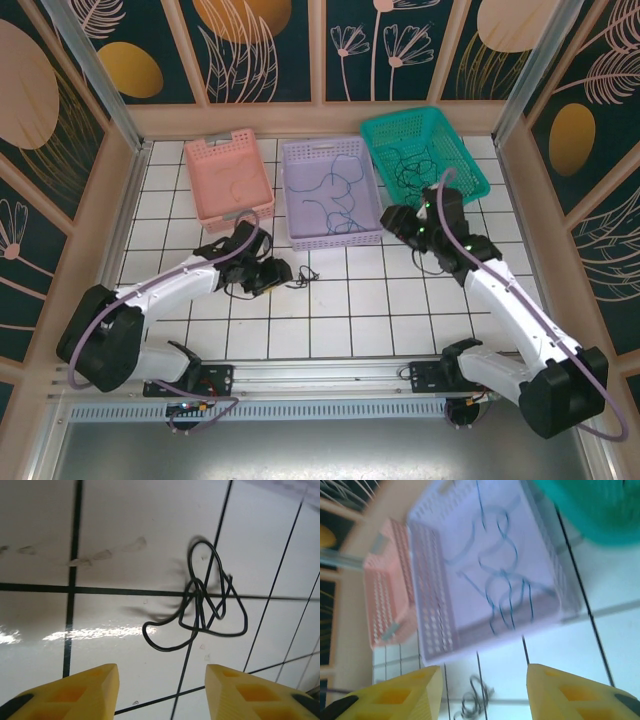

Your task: Untangle the cables

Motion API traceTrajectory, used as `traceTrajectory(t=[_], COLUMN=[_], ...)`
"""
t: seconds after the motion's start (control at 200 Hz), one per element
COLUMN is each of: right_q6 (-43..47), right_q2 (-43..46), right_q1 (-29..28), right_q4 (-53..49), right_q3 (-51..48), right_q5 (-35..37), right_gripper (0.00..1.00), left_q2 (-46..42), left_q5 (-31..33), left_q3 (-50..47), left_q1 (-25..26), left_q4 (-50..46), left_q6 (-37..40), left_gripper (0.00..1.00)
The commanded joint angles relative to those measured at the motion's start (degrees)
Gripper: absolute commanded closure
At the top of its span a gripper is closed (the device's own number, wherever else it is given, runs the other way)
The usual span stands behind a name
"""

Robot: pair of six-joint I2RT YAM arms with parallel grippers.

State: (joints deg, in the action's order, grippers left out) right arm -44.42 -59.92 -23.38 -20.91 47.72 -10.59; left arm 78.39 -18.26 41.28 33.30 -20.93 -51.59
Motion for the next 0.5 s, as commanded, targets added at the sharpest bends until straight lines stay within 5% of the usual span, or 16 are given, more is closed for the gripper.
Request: traceTrajectory(t=[0.0, 0.09, 0.295, 0.38, 0.495], right_q6=[-7.25, -13.13, -33.76, -43.42, -59.73], right_q2=[1.70, 0.72, -2.43, -4.23, -8.43], right_q1=[-3.40, -4.46, -7.01, -9.18, -14.44], right_q4=[-1.60, -1.60, 6.77, 12.41, 27.60], right_q3=[-2.42, -4.60, -11.60, -14.63, -18.85], right_q5=[-0.92, -3.97, -12.09, -13.55, -13.41], right_gripper=[0.52, 0.56, 0.56, 0.56, 0.55], left_q2=[1.45, -0.86, -6.33, -4.89, -2.77], left_q5=[0.25, 3.51, 5.36, 4.97, 8.48], left_q3=[1.55, 1.26, -5.63, -5.32, -0.22], left_q1=[0.79, 3.33, 4.06, 4.11, 4.15], left_q4=[1.19, 3.35, 11.69, 14.82, 6.02], left_q6=[2.50, -5.61, -26.31, -27.23, -22.42], left_gripper=[0.45, 0.39, 0.43, 0.47, 0.50])
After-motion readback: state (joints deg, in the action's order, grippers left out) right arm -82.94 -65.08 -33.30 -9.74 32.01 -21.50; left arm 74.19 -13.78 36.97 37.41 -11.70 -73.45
